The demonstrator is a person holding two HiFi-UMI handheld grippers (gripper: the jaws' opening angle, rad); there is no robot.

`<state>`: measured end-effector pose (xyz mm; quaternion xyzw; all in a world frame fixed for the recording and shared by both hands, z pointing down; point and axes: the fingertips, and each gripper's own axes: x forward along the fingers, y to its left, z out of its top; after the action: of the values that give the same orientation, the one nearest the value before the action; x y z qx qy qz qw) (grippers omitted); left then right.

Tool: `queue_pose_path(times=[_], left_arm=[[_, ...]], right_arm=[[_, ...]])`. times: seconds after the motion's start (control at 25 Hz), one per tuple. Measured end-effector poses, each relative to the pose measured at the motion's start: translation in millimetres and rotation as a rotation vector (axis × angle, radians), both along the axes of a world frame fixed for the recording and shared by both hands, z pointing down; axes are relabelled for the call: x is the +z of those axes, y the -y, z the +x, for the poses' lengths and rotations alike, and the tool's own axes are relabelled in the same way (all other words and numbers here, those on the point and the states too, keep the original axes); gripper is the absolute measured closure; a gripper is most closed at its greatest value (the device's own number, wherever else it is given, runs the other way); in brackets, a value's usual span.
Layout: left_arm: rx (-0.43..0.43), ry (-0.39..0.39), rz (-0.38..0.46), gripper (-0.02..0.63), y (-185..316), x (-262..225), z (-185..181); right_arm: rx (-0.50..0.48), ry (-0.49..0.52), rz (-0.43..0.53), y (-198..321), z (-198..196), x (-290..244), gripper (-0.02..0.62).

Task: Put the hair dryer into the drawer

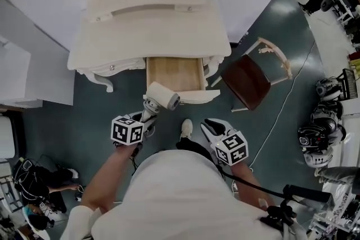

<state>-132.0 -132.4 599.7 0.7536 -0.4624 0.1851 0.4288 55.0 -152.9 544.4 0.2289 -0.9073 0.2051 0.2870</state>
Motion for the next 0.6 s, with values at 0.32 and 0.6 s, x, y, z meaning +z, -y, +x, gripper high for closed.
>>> queue_pose_path(times=[0.32, 0.6], left_arm=[[0.015, 0.051, -0.104, 0.443, 90, 48, 6], [0.114, 0.125, -0.171, 0.443, 137, 78, -2]], right_arm=[[-0.019, -0.005, -0.025, 92, 31, 11, 0.522], [0.035, -0.021, -0.058, 115, 29, 12, 0.523]])
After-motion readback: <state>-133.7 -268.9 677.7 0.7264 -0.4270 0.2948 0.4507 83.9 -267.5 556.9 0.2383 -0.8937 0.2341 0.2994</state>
